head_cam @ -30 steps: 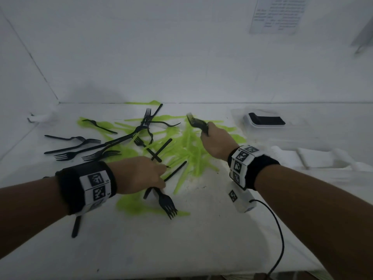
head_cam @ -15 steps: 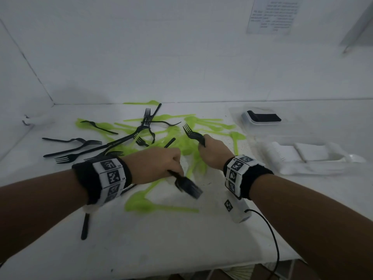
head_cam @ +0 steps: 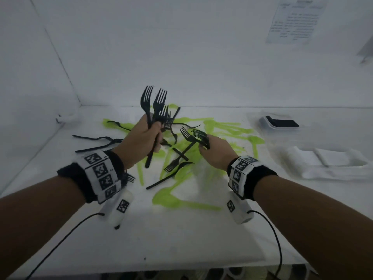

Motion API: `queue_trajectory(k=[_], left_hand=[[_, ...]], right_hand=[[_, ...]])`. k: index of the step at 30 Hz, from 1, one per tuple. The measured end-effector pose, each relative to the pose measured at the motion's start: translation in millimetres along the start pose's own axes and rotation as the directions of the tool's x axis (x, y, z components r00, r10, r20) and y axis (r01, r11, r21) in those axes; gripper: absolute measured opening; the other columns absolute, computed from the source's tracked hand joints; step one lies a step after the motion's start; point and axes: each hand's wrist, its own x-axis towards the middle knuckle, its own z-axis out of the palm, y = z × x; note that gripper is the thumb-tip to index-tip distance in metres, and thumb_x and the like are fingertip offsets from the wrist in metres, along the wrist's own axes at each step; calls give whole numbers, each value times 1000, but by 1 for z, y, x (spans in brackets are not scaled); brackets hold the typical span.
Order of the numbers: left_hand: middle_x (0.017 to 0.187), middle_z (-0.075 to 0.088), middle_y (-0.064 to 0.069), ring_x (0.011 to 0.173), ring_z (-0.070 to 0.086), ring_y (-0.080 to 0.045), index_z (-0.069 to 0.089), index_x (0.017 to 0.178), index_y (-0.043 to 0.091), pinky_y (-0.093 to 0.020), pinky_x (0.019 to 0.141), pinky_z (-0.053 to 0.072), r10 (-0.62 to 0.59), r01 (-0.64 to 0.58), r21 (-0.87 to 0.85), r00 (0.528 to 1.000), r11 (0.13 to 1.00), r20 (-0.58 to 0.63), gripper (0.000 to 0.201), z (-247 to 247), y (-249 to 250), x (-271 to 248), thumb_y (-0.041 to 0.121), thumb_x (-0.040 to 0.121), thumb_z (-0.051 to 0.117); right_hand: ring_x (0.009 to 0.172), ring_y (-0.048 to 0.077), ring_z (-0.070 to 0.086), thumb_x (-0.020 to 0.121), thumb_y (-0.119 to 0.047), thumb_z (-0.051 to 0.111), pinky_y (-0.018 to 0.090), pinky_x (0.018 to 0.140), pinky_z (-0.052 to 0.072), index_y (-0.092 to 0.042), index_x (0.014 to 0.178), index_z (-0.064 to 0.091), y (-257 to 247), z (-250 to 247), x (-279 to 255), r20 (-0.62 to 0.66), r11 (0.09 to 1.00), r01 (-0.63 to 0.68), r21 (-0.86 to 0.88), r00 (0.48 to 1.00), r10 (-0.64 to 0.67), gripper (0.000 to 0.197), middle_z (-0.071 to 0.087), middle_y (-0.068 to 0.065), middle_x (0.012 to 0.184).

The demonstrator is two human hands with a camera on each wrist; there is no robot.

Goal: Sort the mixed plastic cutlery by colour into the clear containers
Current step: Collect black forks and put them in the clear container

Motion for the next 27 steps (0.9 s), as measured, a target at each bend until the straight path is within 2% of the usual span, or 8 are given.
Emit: queue_trajectory(k=[3,7,11,14,17,21,24,27], left_hand=[[64,36,7,55,30,-11,44,92,19,-27,48,27,-104,107,38,991,994,-79,18,-33,-24,-20,26,107,48],[72,44,1,61,39,-13,51,104,18,-31,55,38,-181,155,386,983,909,29,16,-61,-54,-58,34,107,47],[85,51,-4,64,52,-16,53,109,25,-32,64,52,-305,306,227,951,924,-40,10,-75,-63,-80,34,106,50],[75,52,-1,57,45,-15,52,97,26,-30,54,45,-287,303,280,953,911,-99,11,-84,-61,-90,32,106,51],[74,54,2,63,47,-15,49,84,22,-30,58,37,-259,297,508,955,809,-144,21,-88,-62,-100,31,103,55],[87,65,-1,76,58,-14,57,93,19,-29,64,41,-341,363,605,927,709,-157,22,-87,-69,-113,39,97,63],[91,64,0,79,60,-14,58,93,19,-27,67,44,-403,408,612,902,678,-155,28,-84,-75,-119,46,94,65],[88,63,3,75,57,-12,57,91,19,-27,66,44,-427,406,614,896,677,-122,33,-77,-78,-119,50,92,68]], right_hand=[[81,22,59,95,-27,60,30,67,42,-26,96,58,-27,11,-1,122,991,135,-26,984,-130,2,63,-2,90],[81,16,61,88,-25,67,26,65,43,-31,81,61,-62,25,-3,340,952,293,-84,907,-249,11,65,-9,82],[82,16,65,85,-31,77,29,70,49,-26,92,73,-85,38,-5,484,913,375,-161,836,-258,9,70,-4,86],[80,16,64,85,-35,79,30,71,50,-27,95,75,-95,49,-6,506,877,418,-236,823,-256,14,66,-8,81],[81,19,66,86,-34,77,31,71,54,-24,92,76,-101,53,-7,527,838,456,-300,812,-253,12,71,-3,84],[82,22,64,95,-34,63,33,67,51,-22,96,72,-102,53,-7,470,809,495,-317,823,-319,15,69,-1,88],[83,22,61,99,-32,55,32,67,44,-20,102,64,-102,50,-5,306,855,470,-221,865,-397,15,62,-4,86],[72,20,65,100,-29,54,34,64,51,-20,105,60,-109,42,-1,103,918,396,-28,914,-392,12,67,-2,81]])
